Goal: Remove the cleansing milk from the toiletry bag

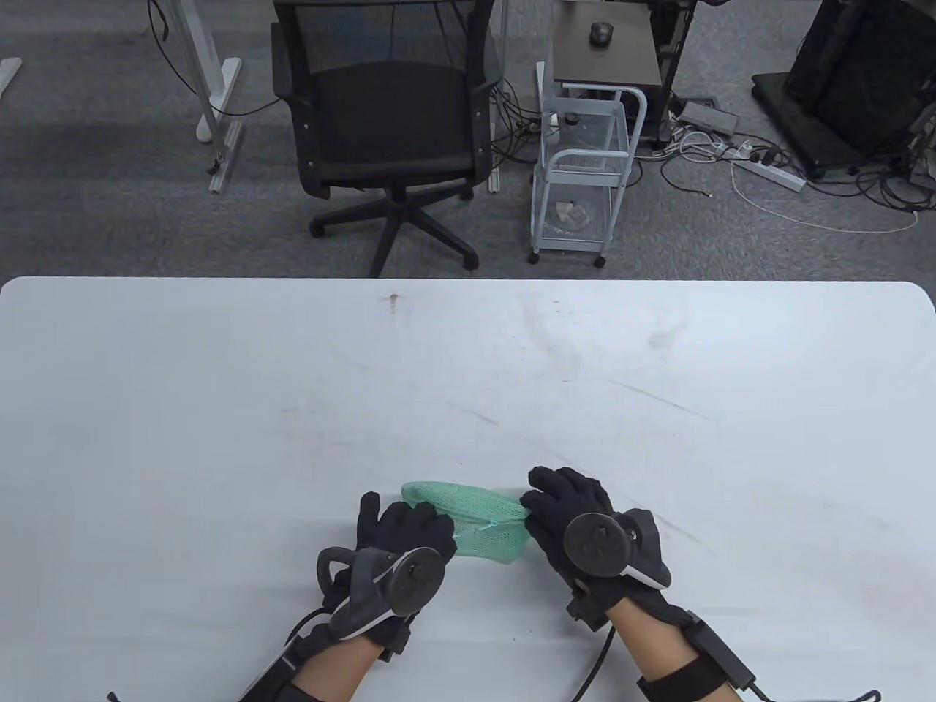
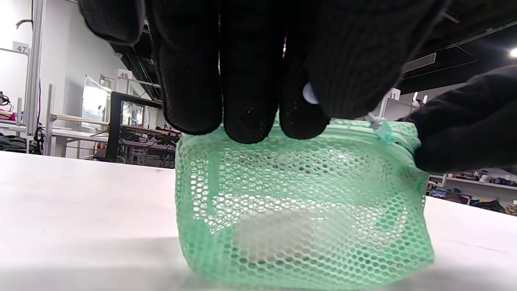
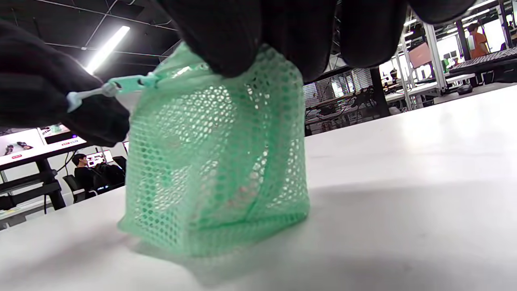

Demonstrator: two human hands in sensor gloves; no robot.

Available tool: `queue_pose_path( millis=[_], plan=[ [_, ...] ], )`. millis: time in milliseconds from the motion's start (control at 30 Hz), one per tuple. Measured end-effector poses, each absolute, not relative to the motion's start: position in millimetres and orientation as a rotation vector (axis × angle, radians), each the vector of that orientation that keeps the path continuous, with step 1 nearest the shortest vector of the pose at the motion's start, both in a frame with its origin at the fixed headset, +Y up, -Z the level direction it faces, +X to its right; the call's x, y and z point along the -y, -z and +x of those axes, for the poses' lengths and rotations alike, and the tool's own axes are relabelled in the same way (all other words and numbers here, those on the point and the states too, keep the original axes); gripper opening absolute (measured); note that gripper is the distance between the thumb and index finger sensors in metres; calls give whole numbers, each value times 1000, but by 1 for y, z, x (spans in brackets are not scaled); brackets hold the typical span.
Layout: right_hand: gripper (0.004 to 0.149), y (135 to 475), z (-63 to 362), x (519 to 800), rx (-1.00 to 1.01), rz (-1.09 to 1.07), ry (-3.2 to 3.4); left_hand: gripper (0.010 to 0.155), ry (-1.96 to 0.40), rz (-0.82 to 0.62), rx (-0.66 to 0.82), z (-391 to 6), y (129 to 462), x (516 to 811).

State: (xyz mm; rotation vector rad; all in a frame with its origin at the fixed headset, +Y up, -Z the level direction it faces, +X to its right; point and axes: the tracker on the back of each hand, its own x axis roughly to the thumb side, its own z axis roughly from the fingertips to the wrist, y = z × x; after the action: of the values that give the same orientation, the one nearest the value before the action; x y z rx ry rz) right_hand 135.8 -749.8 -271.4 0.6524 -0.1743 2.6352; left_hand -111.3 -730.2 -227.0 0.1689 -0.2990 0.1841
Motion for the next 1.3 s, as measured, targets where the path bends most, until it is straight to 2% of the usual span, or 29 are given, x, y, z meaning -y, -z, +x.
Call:
queue_pose_path(
  millis=[667,1300],
  plan=[
    [37,272,141,747,251,624,-2719,40,-189,152,226,-127,237,731],
    [37,275,150,743,256,611,-2753,40,-215,111,71,-163,259,736]
  ],
)
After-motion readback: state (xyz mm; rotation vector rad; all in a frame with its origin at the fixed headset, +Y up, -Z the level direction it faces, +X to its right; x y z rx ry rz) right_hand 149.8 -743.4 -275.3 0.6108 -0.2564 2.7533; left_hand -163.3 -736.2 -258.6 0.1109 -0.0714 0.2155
